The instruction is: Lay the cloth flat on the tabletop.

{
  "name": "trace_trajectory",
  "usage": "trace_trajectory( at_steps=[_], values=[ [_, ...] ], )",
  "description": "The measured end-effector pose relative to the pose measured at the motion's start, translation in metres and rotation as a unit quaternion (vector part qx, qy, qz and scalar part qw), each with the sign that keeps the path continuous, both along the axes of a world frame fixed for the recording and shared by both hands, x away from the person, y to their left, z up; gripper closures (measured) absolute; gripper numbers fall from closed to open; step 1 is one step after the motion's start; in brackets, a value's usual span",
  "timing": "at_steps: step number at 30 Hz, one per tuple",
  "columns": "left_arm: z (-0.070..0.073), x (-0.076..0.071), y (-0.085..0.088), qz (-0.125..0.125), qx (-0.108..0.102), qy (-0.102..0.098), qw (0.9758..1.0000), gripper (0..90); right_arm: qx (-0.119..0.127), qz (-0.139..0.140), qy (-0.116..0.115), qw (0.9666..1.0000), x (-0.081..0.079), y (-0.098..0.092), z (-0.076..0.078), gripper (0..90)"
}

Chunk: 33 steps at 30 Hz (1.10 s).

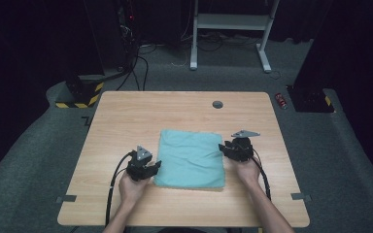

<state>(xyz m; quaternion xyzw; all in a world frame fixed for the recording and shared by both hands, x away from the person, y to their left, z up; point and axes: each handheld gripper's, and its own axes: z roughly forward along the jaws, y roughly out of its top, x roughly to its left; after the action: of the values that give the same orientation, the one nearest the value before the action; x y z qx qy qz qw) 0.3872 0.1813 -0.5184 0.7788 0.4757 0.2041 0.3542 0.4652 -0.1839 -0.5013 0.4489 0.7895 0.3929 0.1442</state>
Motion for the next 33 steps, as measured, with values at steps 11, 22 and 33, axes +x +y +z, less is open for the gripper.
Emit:
trace_trajectory(
  at_steps=[11, 22, 33],
  values=[
    [-0.008, 0.010, 0.001, 0.017, 0.002, -0.013, 0.9998, 45.9, -0.003, -0.026, 0.002, 0.9996, 0.022, 0.005, 0.000, 69.6],
    [-0.008, 0.010, 0.001, 0.025, 0.004, -0.013, 0.9996, 39.2, -0.036, -0.038, 0.007, 0.9986, 0.039, 0.012, 0.003, 69.0],
    [-0.008, 0.010, 0.001, 0.025, 0.004, -0.013, 0.9996, 39.1, -0.055, -0.039, 0.013, 0.9976, 0.052, 0.024, 0.001, 67.7]
  ],
)
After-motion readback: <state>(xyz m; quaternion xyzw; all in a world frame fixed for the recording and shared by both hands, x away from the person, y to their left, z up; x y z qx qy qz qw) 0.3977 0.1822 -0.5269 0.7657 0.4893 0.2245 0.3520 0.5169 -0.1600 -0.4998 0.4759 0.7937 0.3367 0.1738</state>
